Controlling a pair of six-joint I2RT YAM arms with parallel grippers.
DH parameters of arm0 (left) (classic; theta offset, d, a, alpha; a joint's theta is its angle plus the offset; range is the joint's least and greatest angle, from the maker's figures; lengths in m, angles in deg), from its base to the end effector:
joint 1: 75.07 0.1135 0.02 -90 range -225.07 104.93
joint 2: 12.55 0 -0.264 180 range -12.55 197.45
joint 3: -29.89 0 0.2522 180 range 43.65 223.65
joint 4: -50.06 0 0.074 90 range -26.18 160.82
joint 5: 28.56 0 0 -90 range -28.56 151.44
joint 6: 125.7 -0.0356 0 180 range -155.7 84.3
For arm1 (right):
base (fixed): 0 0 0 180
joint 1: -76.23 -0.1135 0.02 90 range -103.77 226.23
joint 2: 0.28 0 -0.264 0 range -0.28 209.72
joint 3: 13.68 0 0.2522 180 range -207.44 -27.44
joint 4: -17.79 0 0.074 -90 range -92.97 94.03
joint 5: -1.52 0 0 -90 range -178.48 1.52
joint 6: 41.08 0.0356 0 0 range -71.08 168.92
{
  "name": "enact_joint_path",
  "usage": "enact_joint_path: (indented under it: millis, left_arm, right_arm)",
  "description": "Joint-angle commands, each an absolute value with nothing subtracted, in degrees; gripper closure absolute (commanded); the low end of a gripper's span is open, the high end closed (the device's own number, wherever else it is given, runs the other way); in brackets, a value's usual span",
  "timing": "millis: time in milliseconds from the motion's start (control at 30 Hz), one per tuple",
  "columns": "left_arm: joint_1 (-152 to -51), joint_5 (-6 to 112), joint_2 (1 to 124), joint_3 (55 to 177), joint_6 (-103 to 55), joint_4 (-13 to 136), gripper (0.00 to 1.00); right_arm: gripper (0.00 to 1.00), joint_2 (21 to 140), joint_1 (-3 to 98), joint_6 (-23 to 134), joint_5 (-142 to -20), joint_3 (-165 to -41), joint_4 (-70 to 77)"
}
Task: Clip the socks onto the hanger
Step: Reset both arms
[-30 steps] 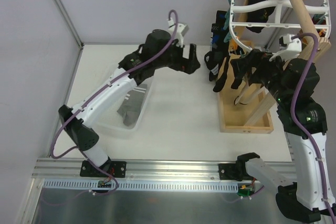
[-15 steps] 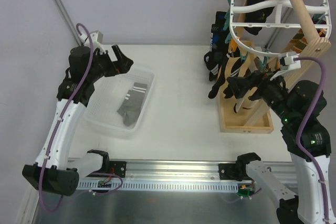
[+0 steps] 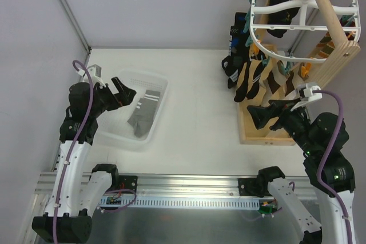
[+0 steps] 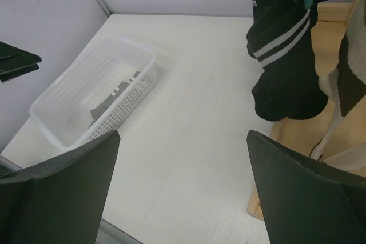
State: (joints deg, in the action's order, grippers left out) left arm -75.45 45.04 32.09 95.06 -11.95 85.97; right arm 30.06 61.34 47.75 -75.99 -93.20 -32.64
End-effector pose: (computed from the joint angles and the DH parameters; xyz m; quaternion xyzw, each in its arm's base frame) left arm 0.1725 -0.0112 0.3588 -0.0748 0.7884 -0.2363 0.5630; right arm 0.0616 0.0243 0.4353 -0.1746 0.6929 0.1602 0.6809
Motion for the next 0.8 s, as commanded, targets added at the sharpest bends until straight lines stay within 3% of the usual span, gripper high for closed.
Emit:
enact_joint_path:
  millis: [0,767]
  left_arm:
    - [-75.42,44.39,31.31,93.75,-11.0,83.86,0.01]
    - [-75.42,46.5,32.89,95.77,-13.9,83.5,0.01]
  right_arm:
    - [0.03,29.16,61.2,46.55,-78.19,-93.44,-30.33]
    - [0.03,34.61,61.2,44.0,-79.26,-94.85,-28.93]
